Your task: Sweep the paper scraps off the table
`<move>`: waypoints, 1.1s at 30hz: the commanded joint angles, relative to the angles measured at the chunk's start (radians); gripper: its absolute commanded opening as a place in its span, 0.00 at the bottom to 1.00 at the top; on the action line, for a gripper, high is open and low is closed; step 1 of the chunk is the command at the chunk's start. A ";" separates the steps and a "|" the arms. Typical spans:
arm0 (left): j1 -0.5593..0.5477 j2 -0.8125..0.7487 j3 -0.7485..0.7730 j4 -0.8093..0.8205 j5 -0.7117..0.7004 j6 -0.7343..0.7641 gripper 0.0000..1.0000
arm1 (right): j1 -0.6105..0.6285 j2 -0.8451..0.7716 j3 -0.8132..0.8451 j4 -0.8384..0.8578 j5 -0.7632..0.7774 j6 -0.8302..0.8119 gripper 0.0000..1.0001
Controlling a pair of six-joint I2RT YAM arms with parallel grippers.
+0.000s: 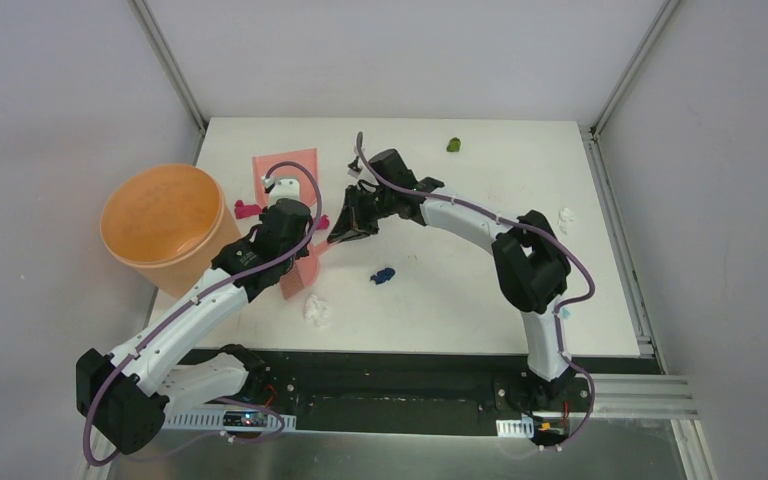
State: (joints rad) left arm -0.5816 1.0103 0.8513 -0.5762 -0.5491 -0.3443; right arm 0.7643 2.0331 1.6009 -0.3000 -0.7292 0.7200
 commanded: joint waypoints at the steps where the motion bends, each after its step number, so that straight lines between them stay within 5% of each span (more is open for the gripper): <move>1: 0.001 -0.009 -0.003 0.054 -0.010 -0.012 0.00 | -0.006 0.046 0.059 -0.038 0.148 0.113 0.00; 10: 0.001 0.002 -0.003 0.062 -0.006 0.008 0.00 | -0.025 -0.093 -0.029 -0.295 0.371 -0.068 0.00; 18: 0.001 0.003 0.003 0.061 0.012 0.008 0.00 | -0.187 -0.251 -0.063 -0.534 0.599 -0.365 0.00; 22: 0.001 -0.002 0.002 0.067 0.028 0.008 0.00 | -0.330 -0.348 -0.132 -0.438 0.214 -0.394 0.00; 26: 0.002 0.002 0.003 0.070 0.043 0.010 0.00 | -0.310 -0.424 -0.199 -0.269 -0.126 -0.338 0.00; 33: 0.002 -0.011 -0.005 0.085 0.051 0.011 0.00 | -0.155 -0.430 -0.250 -0.146 -0.270 -0.302 0.00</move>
State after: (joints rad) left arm -0.5816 1.0206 0.8509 -0.5476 -0.5133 -0.3466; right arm 0.5316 1.6348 1.3525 -0.5446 -0.8223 0.4133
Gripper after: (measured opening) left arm 0.302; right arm 0.081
